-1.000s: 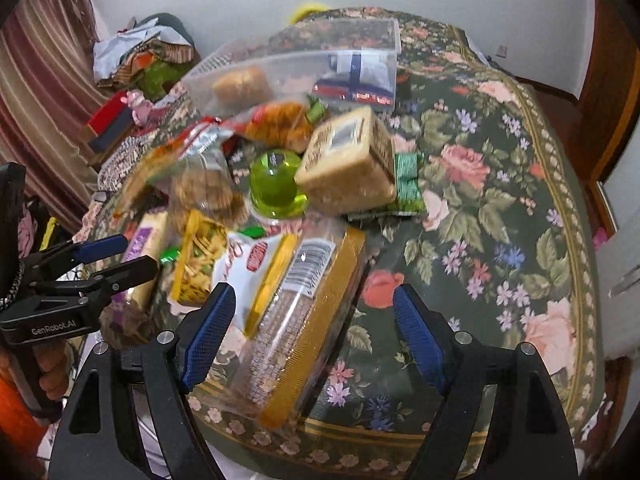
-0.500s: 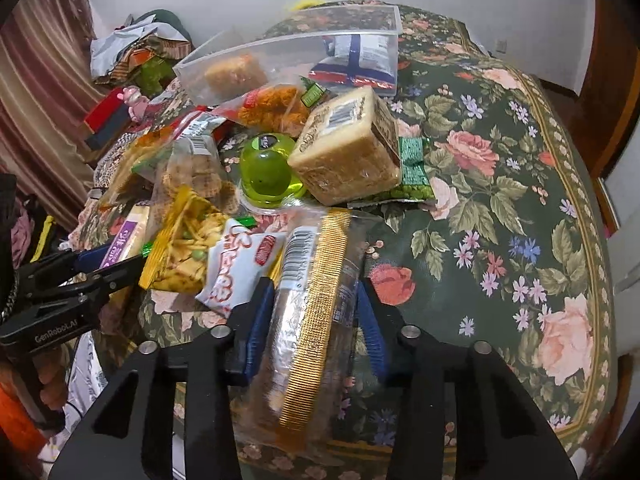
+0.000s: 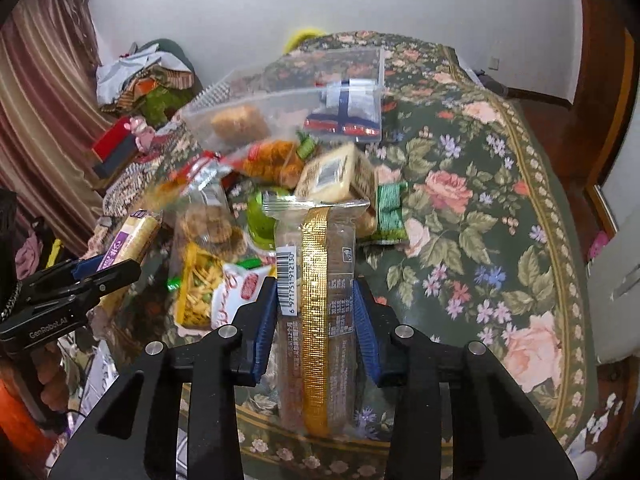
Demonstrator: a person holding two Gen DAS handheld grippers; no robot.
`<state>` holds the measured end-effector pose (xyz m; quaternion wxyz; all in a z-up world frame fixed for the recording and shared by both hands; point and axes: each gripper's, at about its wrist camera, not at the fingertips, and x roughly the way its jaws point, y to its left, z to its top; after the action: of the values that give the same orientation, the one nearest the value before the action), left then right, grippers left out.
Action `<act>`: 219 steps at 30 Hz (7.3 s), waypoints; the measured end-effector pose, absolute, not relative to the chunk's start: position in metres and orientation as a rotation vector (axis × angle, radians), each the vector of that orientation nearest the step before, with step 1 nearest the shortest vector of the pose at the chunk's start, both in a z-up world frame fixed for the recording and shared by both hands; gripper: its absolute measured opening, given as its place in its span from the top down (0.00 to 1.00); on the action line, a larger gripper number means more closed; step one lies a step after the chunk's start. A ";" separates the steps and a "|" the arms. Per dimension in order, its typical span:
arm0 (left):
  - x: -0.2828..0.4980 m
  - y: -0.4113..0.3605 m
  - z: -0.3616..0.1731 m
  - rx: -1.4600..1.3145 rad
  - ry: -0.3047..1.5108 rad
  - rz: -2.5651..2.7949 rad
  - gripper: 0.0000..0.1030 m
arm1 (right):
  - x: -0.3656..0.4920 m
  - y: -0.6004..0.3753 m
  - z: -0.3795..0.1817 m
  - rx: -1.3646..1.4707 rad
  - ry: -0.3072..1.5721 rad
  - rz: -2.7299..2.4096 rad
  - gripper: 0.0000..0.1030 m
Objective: Organize snacks
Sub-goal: 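Place bread pack into clear box with right tool while left tool places biscuit roll, then grasp square cake with right tool while left tool grasps orange-labelled rice cracker, then lower square cake into box with right tool while left tool lowers rice cracker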
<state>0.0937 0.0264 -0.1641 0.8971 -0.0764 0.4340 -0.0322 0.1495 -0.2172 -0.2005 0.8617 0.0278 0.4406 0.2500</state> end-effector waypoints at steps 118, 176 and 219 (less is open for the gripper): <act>0.168 0.057 -0.162 -0.084 0.897 0.003 0.33 | 0.217 -0.214 -0.192 -0.022 0.941 0.495 0.40; 0.123 0.104 -0.199 -0.144 0.946 0.000 0.67 | 0.222 -0.176 -0.222 -0.093 0.958 0.495 0.32; 0.245 0.058 -0.081 -0.119 0.696 -0.058 0.67 | 0.252 -0.188 -0.111 0.043 0.631 0.533 0.68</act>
<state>0.2454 0.0577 -0.0809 0.9379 -0.0585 0.3407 -0.0284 0.2521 -0.1880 -0.1115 0.9157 0.0210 0.3064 0.2592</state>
